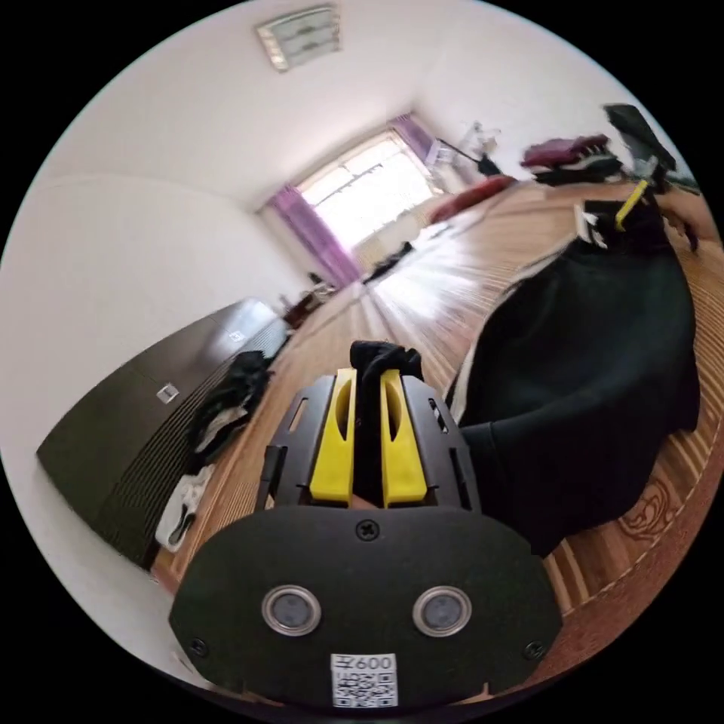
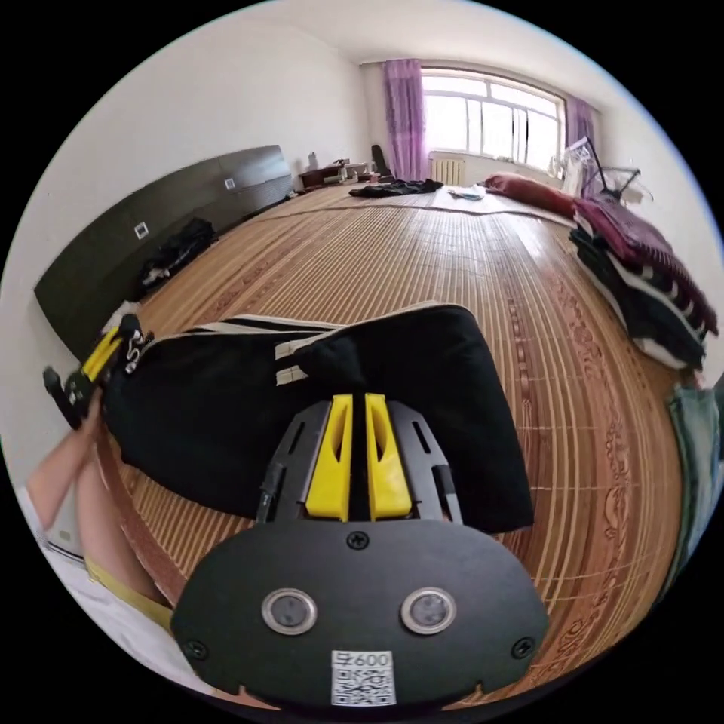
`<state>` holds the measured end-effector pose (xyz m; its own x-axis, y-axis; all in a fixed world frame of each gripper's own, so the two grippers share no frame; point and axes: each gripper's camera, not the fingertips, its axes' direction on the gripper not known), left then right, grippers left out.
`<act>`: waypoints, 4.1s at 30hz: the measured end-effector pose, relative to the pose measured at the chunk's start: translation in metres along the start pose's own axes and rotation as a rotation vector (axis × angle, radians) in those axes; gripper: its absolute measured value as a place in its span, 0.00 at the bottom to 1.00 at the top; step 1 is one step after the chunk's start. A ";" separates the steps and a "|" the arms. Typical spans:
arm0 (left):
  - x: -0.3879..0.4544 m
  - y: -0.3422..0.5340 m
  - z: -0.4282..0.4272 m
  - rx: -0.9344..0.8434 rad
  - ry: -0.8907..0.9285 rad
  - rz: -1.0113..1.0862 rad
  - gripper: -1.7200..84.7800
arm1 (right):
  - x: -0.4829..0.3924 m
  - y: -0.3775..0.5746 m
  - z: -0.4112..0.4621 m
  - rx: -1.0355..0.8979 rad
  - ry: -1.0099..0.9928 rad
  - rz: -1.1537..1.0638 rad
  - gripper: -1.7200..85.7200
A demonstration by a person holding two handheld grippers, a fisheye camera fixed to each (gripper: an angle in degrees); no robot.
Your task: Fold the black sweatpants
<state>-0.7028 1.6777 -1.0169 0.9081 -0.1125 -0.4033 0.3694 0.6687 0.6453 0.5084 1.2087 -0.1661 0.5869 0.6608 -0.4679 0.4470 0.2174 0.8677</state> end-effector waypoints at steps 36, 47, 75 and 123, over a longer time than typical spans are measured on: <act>-0.361 0.009 -0.154 0.150 0.274 -0.862 0.04 | -0.048 -0.072 -0.056 0.188 0.427 0.137 0.18; -0.358 -0.016 -0.157 0.109 0.279 -0.894 0.04 | -0.072 -0.128 0.002 -0.206 0.450 -0.250 0.03; -0.253 -0.059 -0.197 0.120 0.264 -0.868 0.04 | -0.326 -0.113 0.157 -0.240 0.171 -0.184 0.08; -0.277 0.107 -0.251 0.049 0.474 -1.061 0.08 | 0.041 0.214 -0.370 0.435 0.207 0.305 0.01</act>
<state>-0.9640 1.9646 -0.9994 -0.0228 -0.3056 -0.9519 0.9167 0.3735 -0.1419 0.3779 1.5479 0.0624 0.6081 0.7837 -0.1264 0.5403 -0.2920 0.7892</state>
